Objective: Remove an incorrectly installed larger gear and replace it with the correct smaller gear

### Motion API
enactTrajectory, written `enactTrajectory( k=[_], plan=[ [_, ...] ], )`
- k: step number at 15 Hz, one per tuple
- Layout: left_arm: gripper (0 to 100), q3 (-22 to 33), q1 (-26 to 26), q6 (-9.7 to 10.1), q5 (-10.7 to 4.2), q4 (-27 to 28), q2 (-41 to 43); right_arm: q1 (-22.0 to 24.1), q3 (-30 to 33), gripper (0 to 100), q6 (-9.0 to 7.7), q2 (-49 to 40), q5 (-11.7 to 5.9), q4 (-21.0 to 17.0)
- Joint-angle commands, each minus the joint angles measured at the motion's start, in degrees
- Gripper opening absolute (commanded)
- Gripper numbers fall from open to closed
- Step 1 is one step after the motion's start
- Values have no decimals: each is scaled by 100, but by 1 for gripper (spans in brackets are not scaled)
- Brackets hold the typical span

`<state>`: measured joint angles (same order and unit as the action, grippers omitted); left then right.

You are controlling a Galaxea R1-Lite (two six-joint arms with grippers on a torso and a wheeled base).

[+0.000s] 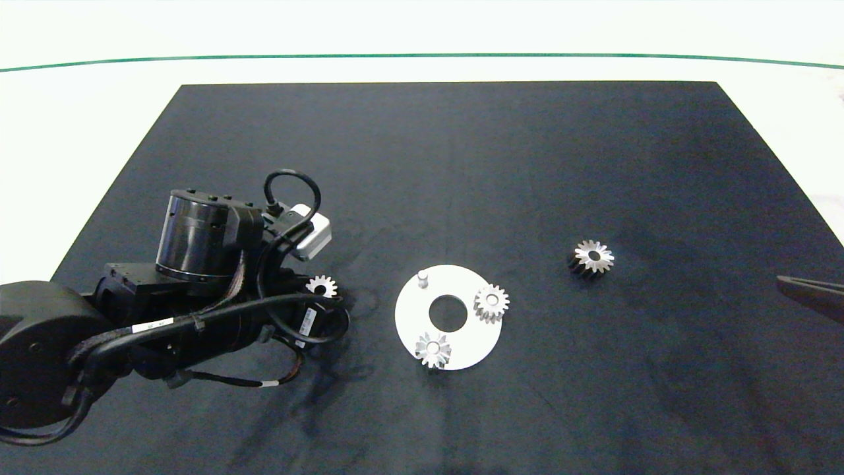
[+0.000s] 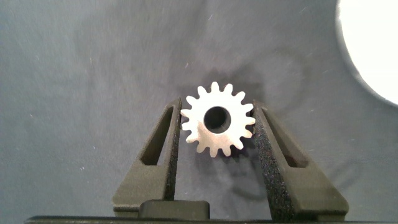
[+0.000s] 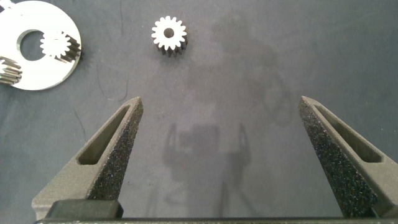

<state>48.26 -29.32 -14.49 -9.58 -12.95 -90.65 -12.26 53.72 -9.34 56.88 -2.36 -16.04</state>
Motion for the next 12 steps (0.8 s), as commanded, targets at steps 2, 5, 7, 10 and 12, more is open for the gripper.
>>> enactTrajectory(
  k=[2,5,7,10,12],
  plan=[
    [22,96,-399,-10,-17,20,179,-13,-81,100,-7,-98,61,-4],
    [22,377,-830,-1,-140,284,179,-22,-81,100,-7,-195,122,-13],
    [22,632,-1041,-1,-184,433,126,-30,-81,100,-7,-318,175,-13],
    [22,1142,-1296,-1,-334,864,-58,-39,-99,100,-33,-573,193,-22],
    [22,1511,-1463,8,-413,1136,-260,-39,-125,100,-33,-696,193,-22]
  ],
)
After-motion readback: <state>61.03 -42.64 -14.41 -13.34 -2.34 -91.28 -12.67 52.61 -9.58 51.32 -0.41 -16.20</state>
